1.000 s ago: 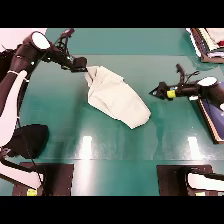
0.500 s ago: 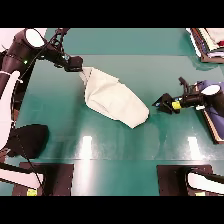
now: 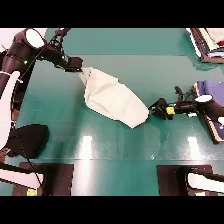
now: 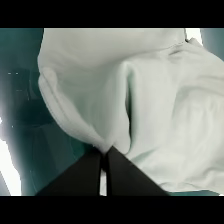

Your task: Fold the shirts.

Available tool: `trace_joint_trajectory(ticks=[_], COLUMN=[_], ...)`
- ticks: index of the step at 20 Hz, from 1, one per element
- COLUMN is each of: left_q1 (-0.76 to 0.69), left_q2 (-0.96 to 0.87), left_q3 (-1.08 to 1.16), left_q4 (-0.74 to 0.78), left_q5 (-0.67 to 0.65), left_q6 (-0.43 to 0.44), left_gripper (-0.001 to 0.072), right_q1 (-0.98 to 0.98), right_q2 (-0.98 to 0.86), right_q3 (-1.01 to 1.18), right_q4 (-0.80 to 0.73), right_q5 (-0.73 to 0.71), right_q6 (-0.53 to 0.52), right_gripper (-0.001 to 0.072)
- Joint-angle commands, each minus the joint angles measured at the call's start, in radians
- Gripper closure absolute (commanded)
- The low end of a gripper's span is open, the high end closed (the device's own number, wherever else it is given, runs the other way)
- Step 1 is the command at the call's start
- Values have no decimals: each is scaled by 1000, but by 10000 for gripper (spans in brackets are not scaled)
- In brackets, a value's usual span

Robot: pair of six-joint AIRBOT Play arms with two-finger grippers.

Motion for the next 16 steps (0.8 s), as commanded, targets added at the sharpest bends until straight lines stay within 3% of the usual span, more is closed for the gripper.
trace_joint_trajectory(ticks=[1,2,4,6,11,16], left_q1=[0,0,0,0,0,0], left_q2=[1,1,1,1,2,38], left_q3=[0,0,0,0,0,4], left_q4=[1,1,1,1,1,24], left_q5=[-16,-21,-28,-26,-27,0], left_q6=[1,1,1,2,2,2], left_gripper=[682,682,682,682,682,683], right_q1=[53,69,87,86,86,72], right_q2=[-84,-98,-109,-108,-108,3], right_q3=[49,71,109,140,212,343], right_q4=[62,60,50,50,36,-167], right_q5=[33,35,31,40,48,39], right_q6=[-29,-28,-32,-36,-50,-36], right_gripper=[260,270,526,685,698,700])
